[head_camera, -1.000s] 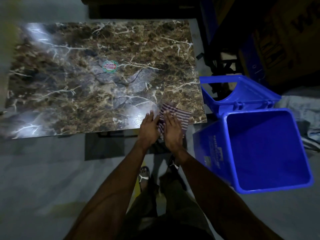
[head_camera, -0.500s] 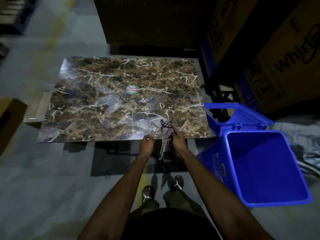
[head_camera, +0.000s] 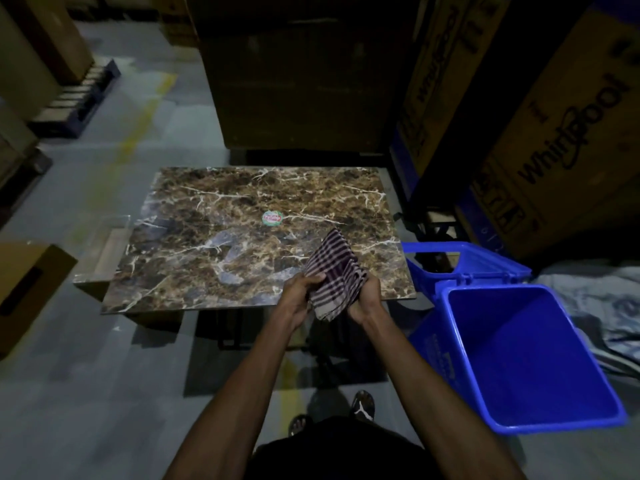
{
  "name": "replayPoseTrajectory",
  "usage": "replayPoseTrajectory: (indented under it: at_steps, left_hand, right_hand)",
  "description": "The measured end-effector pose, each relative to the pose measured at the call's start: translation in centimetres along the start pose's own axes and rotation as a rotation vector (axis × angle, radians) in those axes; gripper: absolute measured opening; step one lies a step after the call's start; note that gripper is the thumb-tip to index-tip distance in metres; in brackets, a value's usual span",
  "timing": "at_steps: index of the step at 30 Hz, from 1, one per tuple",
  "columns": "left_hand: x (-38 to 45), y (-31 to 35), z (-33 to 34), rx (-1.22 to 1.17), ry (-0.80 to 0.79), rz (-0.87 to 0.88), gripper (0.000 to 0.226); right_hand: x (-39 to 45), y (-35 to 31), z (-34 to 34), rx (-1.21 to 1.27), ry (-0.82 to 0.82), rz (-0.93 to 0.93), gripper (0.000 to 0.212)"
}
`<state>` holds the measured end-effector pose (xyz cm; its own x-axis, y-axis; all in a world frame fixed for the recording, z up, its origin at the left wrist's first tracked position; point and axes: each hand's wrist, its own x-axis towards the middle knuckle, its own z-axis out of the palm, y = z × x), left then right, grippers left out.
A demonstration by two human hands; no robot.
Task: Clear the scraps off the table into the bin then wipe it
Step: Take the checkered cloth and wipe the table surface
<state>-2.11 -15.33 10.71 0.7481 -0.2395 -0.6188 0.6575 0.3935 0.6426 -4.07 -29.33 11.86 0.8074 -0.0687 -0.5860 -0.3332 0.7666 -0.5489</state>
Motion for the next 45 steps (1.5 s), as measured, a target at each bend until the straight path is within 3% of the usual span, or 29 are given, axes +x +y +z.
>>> replayPoseTrajectory:
  at_steps: [7, 14, 15, 19, 27, 31, 36, 41, 43, 45]
  left_hand:
    - [0.7, 1.6, 0.8, 0.039, 0.046, 0.146, 0.056]
    - [0.6, 2.4, 0.5, 0.08, 0.065, 0.177, 0.077]
    - [0.5, 2.4, 0.5, 0.078, 0.064, 0.172, 0.076]
    - [-0.3, 2.6, 1.3, 0.105, 0.032, 0.171, 0.03]
    - [-0.7, 3.1, 1.8, 0.335, -0.031, 0.281, 0.04]
    - [-0.8, 3.4, 2.4, 0.311, 0.006, 0.282, 0.047]
    - [-0.5, 3.5, 2.5, 0.281, 0.036, 0.271, 0.019]
    - [-2.0, 2.6, 1.7, 0.302, 0.037, 0.249, 0.044]
    - [-3.6, 2.2, 1.4, 0.342, 0.115, 0.306, 0.032]
    - [-4.9, 1.8, 0.3, 0.308, 0.211, 0.385, 0.036]
  right_hand:
    - [0.1, -1.6, -0.5, -0.2, -0.067, -0.11, 0.052]
    - [-0.7, -3.5, -0.3, -0.347, -0.083, -0.071, 0.043]
    - [-0.8, -3.7, -0.4, -0.365, -0.071, -0.074, 0.046]
    - [-1.3, -4.2, -0.6, -0.416, -0.019, -0.135, 0.031]
    - [-2.1, -6.4, -1.8, -0.598, -0.022, -0.236, 0.012]
    - [-1.5, -7.3, -3.2, -0.608, -0.083, -0.267, 0.025]
    - [-0.3, -9.4, -3.7, -0.699, -0.124, -0.243, 0.027]
    - [-0.1, -11.2, -3.5, -0.765, -0.264, -0.207, 0.037]
    - [-0.1, -10.9, -3.1, -0.821, -0.302, -0.233, 0.032]
    - [-0.2, -10.2, -2.3, -0.901, -0.368, -0.265, 0.025]
